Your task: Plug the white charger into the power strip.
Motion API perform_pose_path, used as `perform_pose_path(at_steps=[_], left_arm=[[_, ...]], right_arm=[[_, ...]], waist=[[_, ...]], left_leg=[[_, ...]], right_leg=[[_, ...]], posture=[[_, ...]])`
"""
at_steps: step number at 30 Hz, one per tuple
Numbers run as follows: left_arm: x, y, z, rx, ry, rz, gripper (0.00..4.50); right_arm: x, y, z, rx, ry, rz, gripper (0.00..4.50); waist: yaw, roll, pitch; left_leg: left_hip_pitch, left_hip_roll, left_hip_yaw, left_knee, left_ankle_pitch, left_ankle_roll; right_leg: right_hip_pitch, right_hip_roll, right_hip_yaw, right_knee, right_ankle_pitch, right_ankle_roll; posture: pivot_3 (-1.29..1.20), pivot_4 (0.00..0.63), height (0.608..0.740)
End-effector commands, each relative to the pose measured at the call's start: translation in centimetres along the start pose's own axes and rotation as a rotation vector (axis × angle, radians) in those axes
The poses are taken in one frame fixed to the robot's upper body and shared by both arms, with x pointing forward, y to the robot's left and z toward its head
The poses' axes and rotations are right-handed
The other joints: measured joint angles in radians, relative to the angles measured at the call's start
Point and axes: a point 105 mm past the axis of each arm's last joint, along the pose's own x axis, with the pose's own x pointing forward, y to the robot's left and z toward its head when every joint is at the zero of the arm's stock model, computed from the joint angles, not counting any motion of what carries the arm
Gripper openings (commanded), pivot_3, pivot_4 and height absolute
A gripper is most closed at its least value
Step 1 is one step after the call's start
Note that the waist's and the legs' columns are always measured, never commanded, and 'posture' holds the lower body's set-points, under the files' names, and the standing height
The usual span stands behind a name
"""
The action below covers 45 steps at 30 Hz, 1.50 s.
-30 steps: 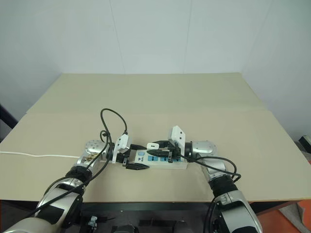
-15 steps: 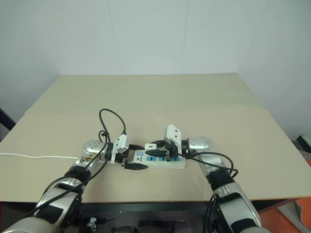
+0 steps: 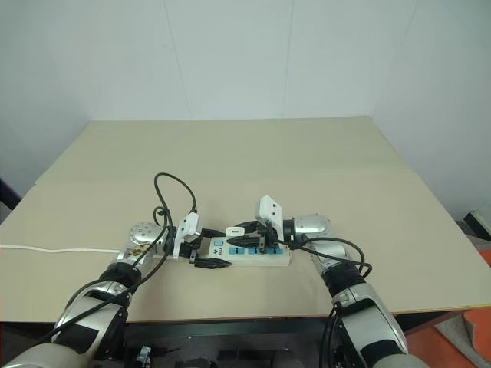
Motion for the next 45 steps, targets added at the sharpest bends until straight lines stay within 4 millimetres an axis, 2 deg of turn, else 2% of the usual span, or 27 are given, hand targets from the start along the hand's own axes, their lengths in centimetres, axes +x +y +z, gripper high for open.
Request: perform_pose_path(at_steps=[1, 8, 10, 12, 14, 19, 22, 25, 28, 32, 38, 41, 45], left_arm=[[-1.1, -0.1, -1.2, -0.02, 0.072, 0.01, 3.3], [-0.9, 0.0, -1.2, -0.026, 0.066, 0.018, 3.3], [-0.8, 0.0, -1.1, -0.029, 0.064, 0.021, 3.3], [-1.0, 0.2, -0.9, -0.038, 0.066, 0.021, 4.02], [-1.3, 0.6, -0.2, -0.038, 0.052, 0.025, 4.47], [-2.6, 0.9, 3.3, 0.007, -0.051, -0.007, 4.47], [-3.9, 0.4, 5.9, 0.062, -0.103, -0.025, 4.47], [-6.0, -0.6, 8.1, 0.101, -0.1, -0.048, 4.47], [-7.6, -1.5, 9.3, 0.106, -0.09, -0.053, 4.47], [-10.2, -1.4, 9.7, 0.141, 0.033, 0.024, 4.47], [-13.2, -1.2, 9.2, 0.066, 0.103, 0.254, 4.47], [-13.4, -2.5, 9.6, 0.033, 0.047, 0.318, 4.47], [-12.2, -4.6, 9.5, -0.004, 0.026, 0.32, 4.47]], right_arm=[[-0.9, 0.6, -3.2, 0.119, 0.112, -0.01, 2.1], [-0.7, 0.8, -1.8, 0.089, 0.092, -0.003, 4.49], [-0.9, 0.6, -1.2, 0.089, 0.074, -0.009, 4.49], [-1.5, 0.3, 0.1, 0.076, 0.035, -0.032, 4.5], [-2.3, 0.0, 1.6, 0.066, -0.012, -0.068, 4.5], [-4.9, 0.1, 4.6, 0.043, -0.099, -0.135, 4.5], [-7.0, 0.2, 6.5, 0.017, -0.125, -0.188, 4.5], [-10.1, 0.8, 8.3, -0.012, -0.13, -0.231, 4.5], [-12.5, 1.7, 9.2, -0.031, -0.104, -0.27, 4.5], [-16.6, 3.8, 9.0, -0.058, 0.037, -0.37, 4.5], [-20.3, 8.0, 7.1, -0.058, 0.239, -0.49, 4.5], [-21.3, 10.1, 6.4, -0.075, 0.333, -0.504, 4.5], [-21.5, 11.0, 6.1, -0.048, 0.314, -0.584, 4.5]], waist=[[0.001, -0.001, 0.0], [-0.004, -0.002, 0.0], [-0.004, -0.002, 0.0], [-0.005, -0.002, 0.0], [-0.005, -0.002, 0.0], [-0.007, -0.003, 0.005], [-0.007, -0.003, 0.007], [-0.005, -0.004, 0.012], [-0.004, -0.004, 0.013], [0.006, -0.005, 0.013], [0.016, -0.006, 0.014], [0.017, -0.007, 0.015], [0.018, -0.011, 0.015]], left_leg=[[0.0, 0.0, 0.0, 0.0, 0.0, 0.0], [0.0, 0.0, 0.0, 0.0, 0.0, 0.0], [-0.001, 0.0, 0.0, 0.0, 0.0, 0.0], [-0.001, 0.0, 0.0, 0.0, 0.0, 0.0], [-0.003, 0.0, 0.0, 0.0, 0.0, 0.0], [-0.018, 0.0, 0.0, 0.0, 0.0, 0.0], [-0.028, 0.0, -0.001, 0.001, 0.0, 0.0], [-0.029, 0.0, -0.001, 0.001, 0.0, 0.0], [-0.028, 0.0, 0.0, 0.001, 0.0, 0.0], [-0.027, 0.001, 0.0, 0.001, 0.0, 0.0], [-0.027, 0.001, 0.002, 0.001, 0.0, 0.0], [-0.027, 0.002, 0.003, 0.001, 0.0, 0.0], [-0.026, 0.004, 0.004, 0.001, 0.0, 0.0]], right_leg=[[0.0, 0.0, 0.0, 0.0, 0.0, 0.0], [0.0, 0.0, 0.0, 0.0, 0.0, 0.0], [0.0, 0.0, 0.0, 0.0, 0.0, 0.0], [0.0, 0.0, 0.0, -0.001, 0.0, 0.0], [-0.003, 0.0, 0.0, 0.0, 0.0, 0.0], [-0.018, 0.0, 0.0, 0.002, 0.0, -0.001], [-0.03, 0.0, 0.0, 0.004, 0.005, -0.008], [-0.03, 0.0, 0.0, 0.003, 0.005, -0.008], [-0.029, -0.001, 0.0, 0.003, 0.004, -0.008], [-0.028, 0.0, -0.001, 0.003, 0.0, -0.001], [-0.028, 0.0, 0.0, 0.001, 0.0, 0.0], [-0.028, 0.0, 0.0, 0.002, 0.0, 0.0], [-0.026, 0.001, 0.0, 0.001, 0.0, -0.001]], posture=[[0.0, 0.15, 0.74], [0.0, 0.15, 0.74], [0.0, 0.15, 0.74], [0.0, 0.15, 0.74], [0.0, 0.15, 0.74], [0.0, 0.15, 0.74], [0.0, 0.15, 0.74], [0.0, 0.15, 0.74], [0.0, 0.15, 0.74], [0.0, 0.15, 0.74], [0.0, 0.15, 0.74], [0.0, 0.15, 0.74], [0.0, 0.15, 0.74]])
